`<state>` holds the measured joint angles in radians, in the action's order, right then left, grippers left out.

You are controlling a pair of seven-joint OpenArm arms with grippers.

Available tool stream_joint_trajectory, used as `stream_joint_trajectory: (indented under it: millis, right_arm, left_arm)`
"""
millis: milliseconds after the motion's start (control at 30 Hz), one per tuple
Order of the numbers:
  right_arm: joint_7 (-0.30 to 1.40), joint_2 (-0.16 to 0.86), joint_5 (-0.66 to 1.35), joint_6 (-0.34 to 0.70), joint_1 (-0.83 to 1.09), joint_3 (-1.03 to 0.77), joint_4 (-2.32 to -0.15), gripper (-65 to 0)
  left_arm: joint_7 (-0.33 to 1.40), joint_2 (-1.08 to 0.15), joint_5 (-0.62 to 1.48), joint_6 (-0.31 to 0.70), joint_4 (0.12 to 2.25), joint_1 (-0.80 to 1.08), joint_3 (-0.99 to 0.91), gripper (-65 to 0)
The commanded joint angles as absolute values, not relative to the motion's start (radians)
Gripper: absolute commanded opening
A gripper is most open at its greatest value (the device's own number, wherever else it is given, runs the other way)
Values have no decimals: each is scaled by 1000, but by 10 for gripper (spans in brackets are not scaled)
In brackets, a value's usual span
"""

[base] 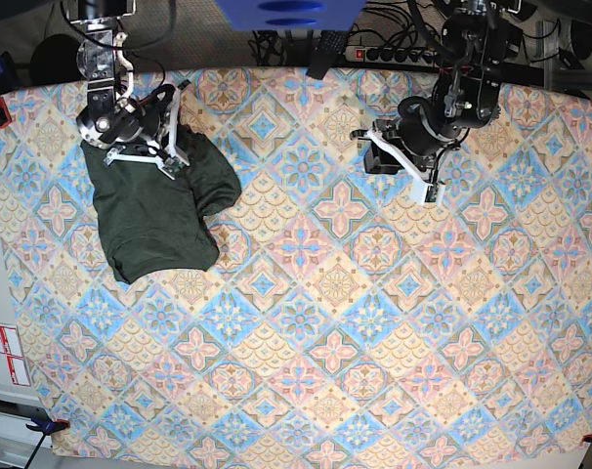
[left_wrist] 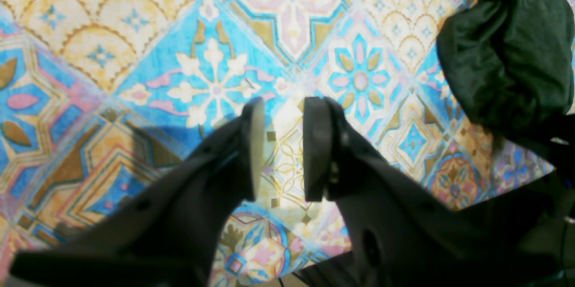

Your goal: Fold the T-shirt properly

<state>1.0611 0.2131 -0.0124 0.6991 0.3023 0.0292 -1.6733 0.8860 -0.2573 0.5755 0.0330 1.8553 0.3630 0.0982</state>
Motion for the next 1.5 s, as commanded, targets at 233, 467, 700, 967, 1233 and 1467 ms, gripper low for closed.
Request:
stream_joint_trajectory:
  millis: [233, 467, 700, 967, 1233, 1467]
  right_arm:
    - [1053, 199, -5, 698, 292, 22, -1690, -650]
    - [1053, 197, -5, 698, 294, 25, -1699, -650]
    - [1053, 197, -4, 698, 300, 22, -1732, -650]
    - [1095, 202, -4, 698, 424, 5, -1900, -650]
    - [1087, 202, -4, 698, 581, -165, -1923, -650]
    - [1086, 199, 71, 698, 684, -297, -1923, -650]
  left_arm:
    - [871, -260, 584, 38, 1876, 361, 96, -506]
    - [871, -260, 584, 38, 1876, 361, 97, -506]
    - [871, -260, 585, 38, 1877, 366, 96, -507]
    - [871, -289, 576, 38, 1991, 449, 88, -507]
    - [871, -318, 584, 44, 2025, 579, -70, -530]
    - [871, -318, 584, 45, 2026, 673, -173, -547]
